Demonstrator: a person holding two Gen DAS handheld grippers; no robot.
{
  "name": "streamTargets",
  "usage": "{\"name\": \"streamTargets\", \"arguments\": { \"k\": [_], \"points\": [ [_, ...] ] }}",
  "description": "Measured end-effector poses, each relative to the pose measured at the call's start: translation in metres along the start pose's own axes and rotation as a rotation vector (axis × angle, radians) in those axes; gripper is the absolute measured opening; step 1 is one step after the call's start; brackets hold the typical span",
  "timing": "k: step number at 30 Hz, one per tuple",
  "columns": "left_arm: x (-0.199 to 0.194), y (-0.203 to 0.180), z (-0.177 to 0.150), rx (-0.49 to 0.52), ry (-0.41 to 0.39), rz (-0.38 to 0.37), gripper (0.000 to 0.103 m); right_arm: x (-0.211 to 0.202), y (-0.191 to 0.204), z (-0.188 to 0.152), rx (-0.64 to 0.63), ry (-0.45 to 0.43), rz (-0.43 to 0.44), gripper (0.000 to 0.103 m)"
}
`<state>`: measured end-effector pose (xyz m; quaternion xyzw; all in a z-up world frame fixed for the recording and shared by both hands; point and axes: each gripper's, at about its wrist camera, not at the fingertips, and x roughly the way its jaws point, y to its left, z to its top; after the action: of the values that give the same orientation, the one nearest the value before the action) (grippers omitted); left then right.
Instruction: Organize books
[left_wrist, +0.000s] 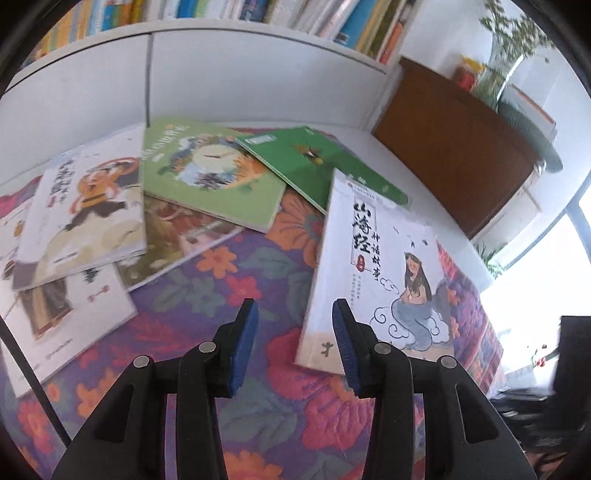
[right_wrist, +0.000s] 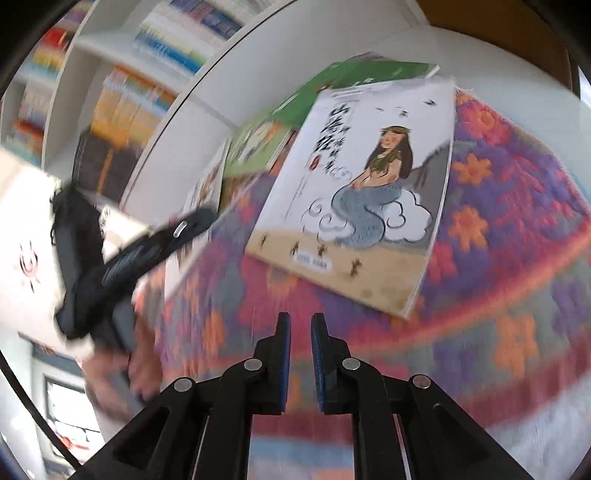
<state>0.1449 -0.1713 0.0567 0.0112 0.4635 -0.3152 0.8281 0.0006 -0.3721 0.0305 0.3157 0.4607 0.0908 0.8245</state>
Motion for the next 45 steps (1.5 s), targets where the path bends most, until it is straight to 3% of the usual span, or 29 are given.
{"name": "streamTargets", "arguments": {
  "k": [1, 3, 4, 5, 7, 11, 14, 17, 19, 23, 26, 29, 32, 36, 42, 45],
  "points": [
    [0.007, -0.006, 0.001, 0.027, 0.007, 0.018, 0.039, -0.008, -0.001, 0.003, -0.004, -0.026, -0.004, 0.013],
    [0.020, -0.016, 0.002, 0.080, 0.013, 0.065, 0.039, -0.021, -0.008, 0.020, 0.000, -0.093, -0.055, 0.028],
    [0.026, -0.020, 0.003, 0.099, 0.012, 0.100, 0.039, -0.027, -0.019, 0.032, 0.018, -0.143, -0.116, 0.049],
    [0.031, -0.021, 0.003, 0.105, 0.015, 0.116, 0.039, -0.028, -0.026, 0.040, 0.027, -0.174, -0.157, 0.061],
    [0.044, -0.022, 0.002, 0.094, 0.049, 0.108, 0.039, -0.023, -0.045, 0.057, 0.049, -0.195, -0.212, 0.061],
    [0.051, -0.028, 0.002, 0.102, 0.093, 0.025, 0.039, 0.004, -0.077, 0.073, 0.131, -0.146, -0.172, 0.059],
    [0.050, -0.042, -0.003, 0.190, 0.114, 0.044, 0.042, 0.015, -0.057, 0.078, 0.067, -0.123, -0.159, 0.060],
    [0.041, -0.042, -0.010, 0.204, 0.138, 0.065, 0.042, 0.023, -0.035, 0.074, -0.028, -0.116, -0.264, 0.060],
    [0.028, -0.035, -0.021, 0.197, 0.154, 0.060, 0.041, 0.025, -0.025, 0.070, -0.065, -0.102, -0.270, 0.060],
    [-0.008, -0.016, -0.051, 0.163, 0.162, 0.012, 0.041, 0.028, -0.013, 0.064, -0.082, -0.075, -0.204, 0.060],
    [-0.037, 0.004, -0.070, 0.109, 0.144, -0.008, 0.041, 0.043, 0.019, 0.054, -0.177, -0.032, -0.190, 0.060],
    [-0.066, 0.020, -0.094, 0.120, 0.154, 0.016, 0.041, 0.062, 0.057, 0.042, -0.284, 0.027, -0.164, 0.060],
    [-0.071, 0.044, -0.101, 0.094, 0.173, 0.054, 0.041, 0.077, 0.072, 0.030, -0.351, 0.106, -0.126, 0.060],
    [-0.052, 0.086, -0.091, -0.065, 0.202, -0.030, 0.041, 0.093, 0.045, 0.027, -0.256, 0.207, -0.005, 0.053],
    [-0.035, 0.089, -0.071, -0.048, 0.175, -0.090, 0.041, 0.087, 0.001, 0.037, -0.079, 0.224, 0.219, 0.041],
    [-0.032, 0.100, -0.068, -0.109, 0.138, -0.154, 0.040, 0.093, -0.001, 0.042, -0.074, 0.209, 0.253, 0.033]
  ]
}}
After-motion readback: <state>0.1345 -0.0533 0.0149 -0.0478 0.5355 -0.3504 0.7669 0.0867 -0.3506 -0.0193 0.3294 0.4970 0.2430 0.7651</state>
